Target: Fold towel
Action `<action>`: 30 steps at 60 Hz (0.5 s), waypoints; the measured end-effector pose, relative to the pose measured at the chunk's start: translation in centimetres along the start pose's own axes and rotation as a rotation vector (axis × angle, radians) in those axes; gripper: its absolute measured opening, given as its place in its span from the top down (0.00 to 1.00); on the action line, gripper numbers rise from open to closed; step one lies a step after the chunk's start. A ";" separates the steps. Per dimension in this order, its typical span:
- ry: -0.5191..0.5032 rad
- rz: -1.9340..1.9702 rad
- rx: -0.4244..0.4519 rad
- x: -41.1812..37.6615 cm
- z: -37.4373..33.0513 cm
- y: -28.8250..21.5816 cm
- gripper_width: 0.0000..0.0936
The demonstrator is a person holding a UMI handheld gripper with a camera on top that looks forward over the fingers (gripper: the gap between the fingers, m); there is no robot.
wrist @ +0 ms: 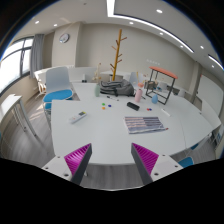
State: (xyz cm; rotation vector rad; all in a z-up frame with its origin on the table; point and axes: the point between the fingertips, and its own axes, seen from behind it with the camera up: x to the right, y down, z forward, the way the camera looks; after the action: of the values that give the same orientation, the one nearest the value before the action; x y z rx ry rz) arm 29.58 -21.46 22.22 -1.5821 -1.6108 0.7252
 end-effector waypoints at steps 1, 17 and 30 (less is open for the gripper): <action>0.002 0.002 0.000 0.5 0.5 0.0 0.09; 0.010 -0.019 0.034 7.2 11.6 -1.1 0.09; -0.025 -0.064 0.051 10.4 24.0 -2.0 0.09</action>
State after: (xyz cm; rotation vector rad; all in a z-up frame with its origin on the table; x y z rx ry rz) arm 9.18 -8.68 11.73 -1.4840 -1.6413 0.7489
